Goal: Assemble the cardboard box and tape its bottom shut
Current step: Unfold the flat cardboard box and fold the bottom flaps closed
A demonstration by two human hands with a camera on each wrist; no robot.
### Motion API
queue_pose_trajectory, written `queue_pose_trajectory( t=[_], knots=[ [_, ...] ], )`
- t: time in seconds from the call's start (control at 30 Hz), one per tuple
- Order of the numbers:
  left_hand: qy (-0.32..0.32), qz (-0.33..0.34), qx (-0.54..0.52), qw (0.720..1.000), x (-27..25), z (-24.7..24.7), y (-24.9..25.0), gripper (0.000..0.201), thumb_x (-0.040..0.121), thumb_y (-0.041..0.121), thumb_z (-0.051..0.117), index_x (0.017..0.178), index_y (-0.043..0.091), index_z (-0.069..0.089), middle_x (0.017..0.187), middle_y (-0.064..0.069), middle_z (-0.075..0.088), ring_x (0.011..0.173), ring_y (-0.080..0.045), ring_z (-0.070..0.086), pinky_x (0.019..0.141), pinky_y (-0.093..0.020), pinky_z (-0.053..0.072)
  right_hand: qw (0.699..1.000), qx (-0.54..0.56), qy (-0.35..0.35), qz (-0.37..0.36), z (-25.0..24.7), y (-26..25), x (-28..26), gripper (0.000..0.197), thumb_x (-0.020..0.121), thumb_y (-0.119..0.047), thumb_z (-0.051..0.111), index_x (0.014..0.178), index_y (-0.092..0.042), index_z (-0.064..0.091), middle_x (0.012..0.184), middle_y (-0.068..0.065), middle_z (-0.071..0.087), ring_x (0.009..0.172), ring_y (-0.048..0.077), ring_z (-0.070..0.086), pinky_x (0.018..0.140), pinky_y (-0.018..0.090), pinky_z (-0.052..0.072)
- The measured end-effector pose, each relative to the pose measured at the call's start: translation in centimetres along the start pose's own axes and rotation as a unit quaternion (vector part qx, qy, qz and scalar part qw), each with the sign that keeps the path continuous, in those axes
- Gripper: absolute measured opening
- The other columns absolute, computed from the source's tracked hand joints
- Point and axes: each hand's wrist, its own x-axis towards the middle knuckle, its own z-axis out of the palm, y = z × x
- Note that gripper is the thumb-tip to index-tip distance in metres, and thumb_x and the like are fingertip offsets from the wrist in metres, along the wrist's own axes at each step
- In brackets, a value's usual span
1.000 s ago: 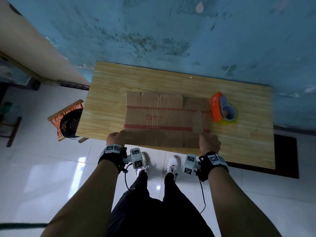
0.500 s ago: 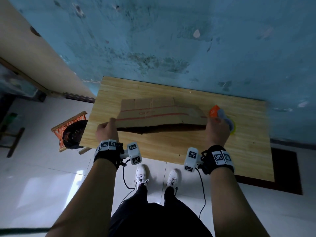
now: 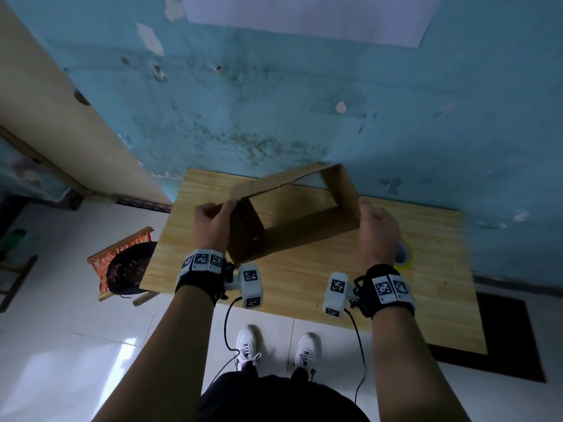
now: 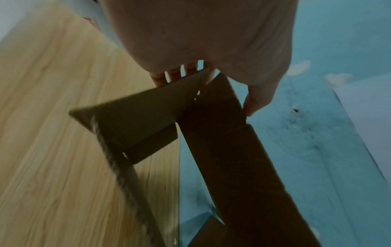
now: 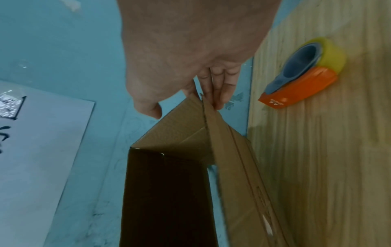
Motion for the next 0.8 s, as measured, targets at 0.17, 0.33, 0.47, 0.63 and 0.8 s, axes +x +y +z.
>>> queue_pose_trajectory(
  t=[0.17, 0.33, 0.47, 0.63, 0.8],
  knots=[
    [-0.018, 0.051, 0.044, 0.998, 0.1, 0.5, 1.4, 0.059, 0.083, 0.040, 0.081, 0.130, 0.018, 0.054, 0.114, -0.002, 0.065, 0.095, -0.019, 0.067, 0.072, -0.034, 0.057, 0.997, -0.051, -0.052, -0.024, 0.6, -0.7, 0.6, 0.025, 0.100, -0.038, 0.069, 0.106, -0.016, 0.078, 0.082, -0.011, 0.067, 0.076, 0.009, 0.063, 0.070, 0.028, 0.045],
    [-0.019, 0.100, 0.174, 0.980, 1.5, 0.6, 1.8, 0.043, 0.088, 0.027, 0.075, 0.128, 0.020, 0.062, 0.116, 0.004, 0.069, 0.100, -0.016, 0.066, 0.074, -0.026, 0.049, 0.992, -0.120, -0.040, -0.028, 1.0, -1.1, 0.8, 0.023, 0.101, -0.031, 0.067, 0.098, -0.009, 0.074, 0.082, -0.002, 0.064, 0.083, 0.022, 0.060, 0.074, 0.029, 0.040],
    [-0.003, 0.093, 0.199, 0.976, 2.0, 0.4, 1.8, 0.041, 0.090, 0.022, 0.072, 0.130, 0.018, 0.060, 0.112, 0.007, 0.069, 0.102, -0.015, 0.061, 0.078, -0.028, 0.046, 0.991, -0.136, -0.018, 0.009, 0.7, -1.2, 1.0, 0.032, 0.096, -0.039, 0.066, 0.088, -0.009, 0.068, 0.075, 0.001, 0.063, 0.079, 0.029, 0.062, 0.070, 0.035, 0.044],
    [-0.026, 0.106, 0.247, 0.963, 1.9, 0.4, 0.2, 0.027, 0.090, 0.022, 0.070, 0.117, 0.019, 0.068, 0.108, 0.004, 0.071, 0.099, -0.016, 0.065, 0.063, -0.015, 0.040, 0.984, -0.171, -0.044, 0.028, 0.9, 0.0, 1.0, 0.027, 0.093, -0.028, 0.064, 0.102, -0.002, 0.063, 0.084, 0.009, 0.064, 0.075, 0.031, 0.065, 0.062, 0.038, 0.050],
    [-0.049, 0.153, 0.219, 0.962, 1.4, 0.5, 0.3, 0.021, 0.091, 0.017, 0.072, 0.112, 0.020, 0.073, 0.103, 0.006, 0.076, 0.089, -0.002, 0.069, 0.064, -0.011, 0.046, 0.984, -0.155, -0.068, 0.055, 0.8, 1.4, 0.4, 0.031, 0.095, -0.010, 0.062, 0.120, 0.009, 0.057, 0.081, 0.009, 0.061, 0.090, 0.039, 0.070, 0.077, 0.050, 0.057]
  ],
)
